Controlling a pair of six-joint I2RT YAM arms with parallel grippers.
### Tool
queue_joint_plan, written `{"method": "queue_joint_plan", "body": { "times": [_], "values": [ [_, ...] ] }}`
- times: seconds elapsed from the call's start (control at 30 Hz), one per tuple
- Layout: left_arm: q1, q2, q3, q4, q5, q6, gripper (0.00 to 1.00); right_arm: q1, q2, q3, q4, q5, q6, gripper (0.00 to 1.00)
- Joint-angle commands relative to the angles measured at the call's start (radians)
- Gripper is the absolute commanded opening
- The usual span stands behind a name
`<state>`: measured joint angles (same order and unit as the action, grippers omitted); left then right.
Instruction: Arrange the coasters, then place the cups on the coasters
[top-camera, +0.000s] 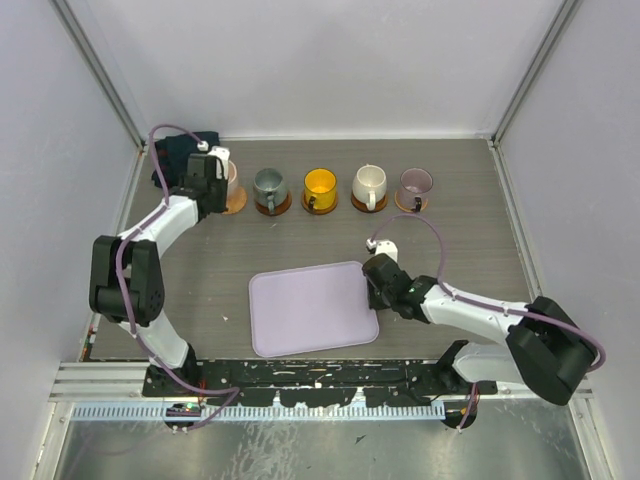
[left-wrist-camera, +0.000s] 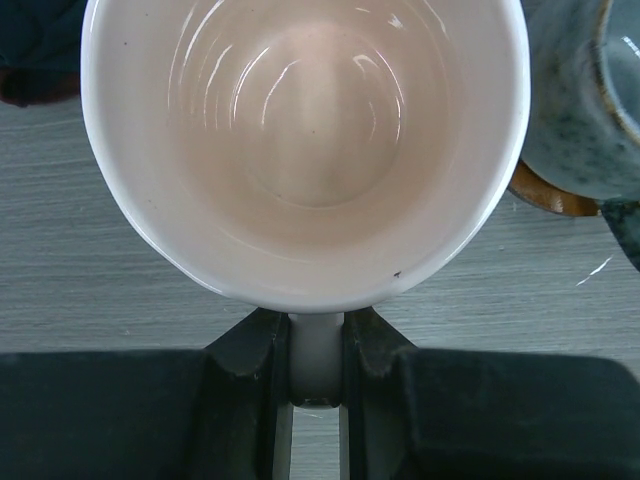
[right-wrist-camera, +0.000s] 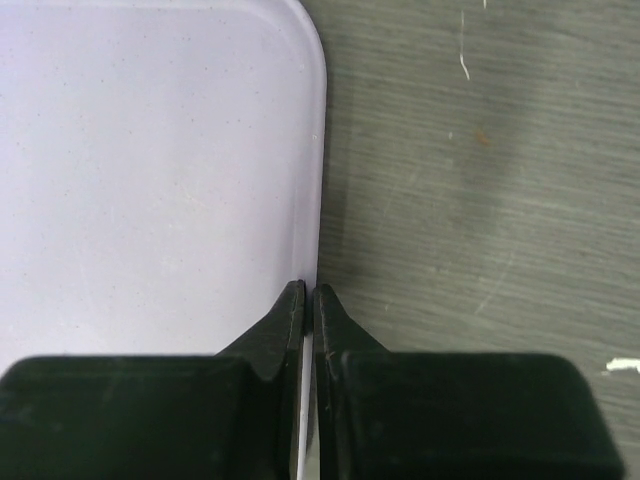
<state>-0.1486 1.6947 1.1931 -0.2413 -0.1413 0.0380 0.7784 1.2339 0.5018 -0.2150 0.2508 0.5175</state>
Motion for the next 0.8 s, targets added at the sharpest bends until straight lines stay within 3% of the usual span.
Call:
{"method": "queue_joint_plan", "body": {
  "times": [0.0, 0.2, 0.4, 0.77],
  "values": [
    [0.013, 0.002, 0.059, 0.076, 0.007, -0.025, 0.00, 0.019, -0.081, -0.004, -0.094, -0.003, 0.018, 0.01],
    [0.012, 0.041, 0.062, 0.060, 0.027, -0.039, 0.00, 0.060, -0.120, 0.020, -0.158, -0.007, 0.028, 0.02],
    [0.012, 0.061, 0.051, 0.071, 0.016, -0.039, 0.00, 0.113, -0.058, 0.050, -0.186, 0.015, 0.038, 0.06],
    [0.015, 0.097, 0.073, 0.085, -0.005, -0.043, 0.00, 0.160, -0.042, 0.054, -0.227, 0.081, 0.136, 0.27]
  ]
}}
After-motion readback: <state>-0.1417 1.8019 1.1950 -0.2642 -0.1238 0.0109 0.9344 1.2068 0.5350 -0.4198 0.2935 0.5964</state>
